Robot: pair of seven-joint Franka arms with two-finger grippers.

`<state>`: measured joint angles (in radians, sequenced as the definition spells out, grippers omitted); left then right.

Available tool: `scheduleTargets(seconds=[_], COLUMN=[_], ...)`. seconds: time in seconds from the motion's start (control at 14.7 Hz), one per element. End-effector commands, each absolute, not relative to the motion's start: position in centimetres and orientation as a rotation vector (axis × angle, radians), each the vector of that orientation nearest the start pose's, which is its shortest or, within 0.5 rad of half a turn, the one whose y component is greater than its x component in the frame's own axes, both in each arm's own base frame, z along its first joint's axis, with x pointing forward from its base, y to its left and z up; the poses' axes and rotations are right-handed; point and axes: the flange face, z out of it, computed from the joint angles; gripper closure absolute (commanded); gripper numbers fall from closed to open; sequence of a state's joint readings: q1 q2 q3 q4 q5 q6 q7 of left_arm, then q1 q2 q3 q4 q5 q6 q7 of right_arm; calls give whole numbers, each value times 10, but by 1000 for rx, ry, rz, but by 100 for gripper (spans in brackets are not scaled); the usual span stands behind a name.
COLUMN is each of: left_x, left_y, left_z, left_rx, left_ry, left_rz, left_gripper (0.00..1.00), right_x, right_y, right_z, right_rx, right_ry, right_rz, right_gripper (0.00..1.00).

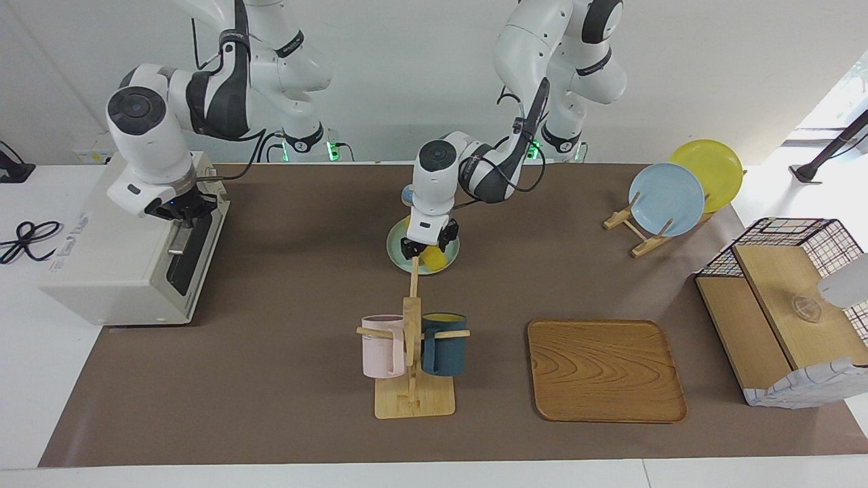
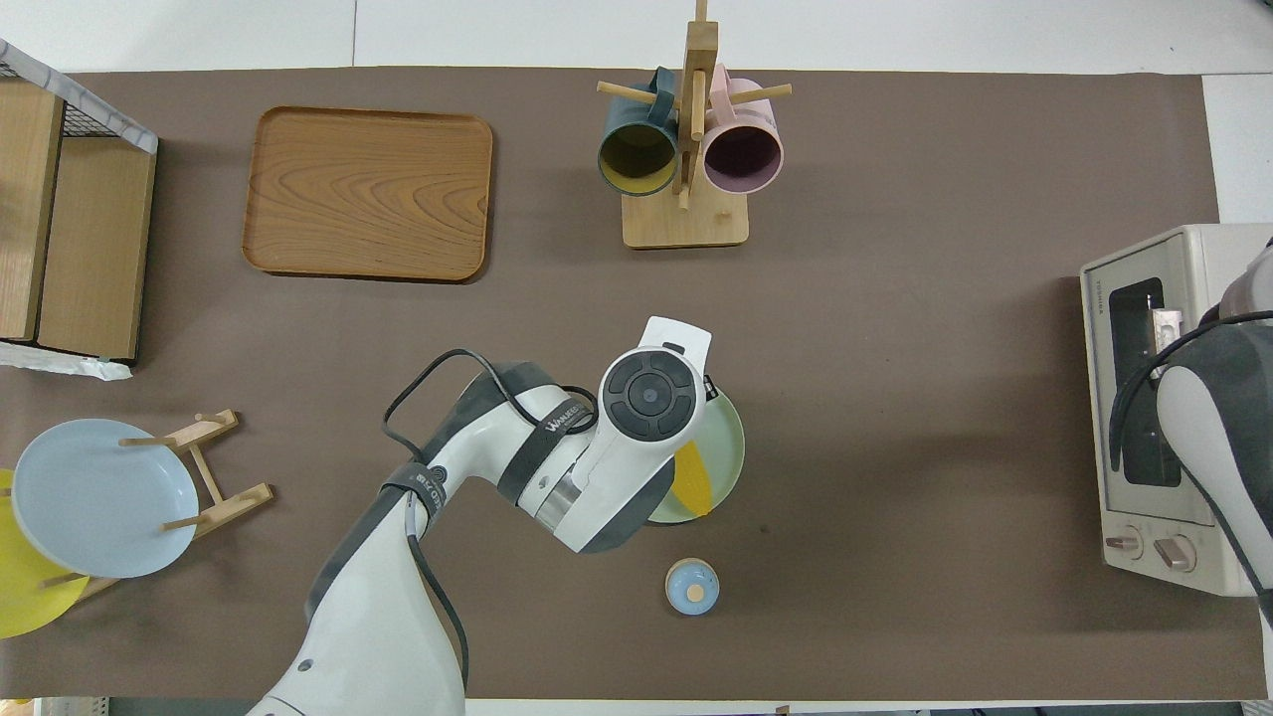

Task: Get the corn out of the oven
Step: 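Grasp the corn with the left gripper while the right gripper withdraws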

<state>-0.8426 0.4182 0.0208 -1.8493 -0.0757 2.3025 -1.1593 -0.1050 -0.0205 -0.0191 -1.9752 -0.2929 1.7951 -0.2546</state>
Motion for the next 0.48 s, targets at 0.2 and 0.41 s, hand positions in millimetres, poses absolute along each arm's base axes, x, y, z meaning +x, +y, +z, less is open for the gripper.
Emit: scheduleTargets(seconds=[0.2, 0.41], left_x=[445, 477], left_y=[-457, -411], left_z=[340, 402], left_rx=[-3156, -3201], left_ry=[-557, -491], left_rz=[37, -1], left_gripper=[100, 100], right_x=[519, 513], right_y=[-74, -39], right_z=[524, 583], right_rx=[-3150, -3121], right_ry=[-218, -281], right_rz=[240, 121], right_gripper=[34, 0])
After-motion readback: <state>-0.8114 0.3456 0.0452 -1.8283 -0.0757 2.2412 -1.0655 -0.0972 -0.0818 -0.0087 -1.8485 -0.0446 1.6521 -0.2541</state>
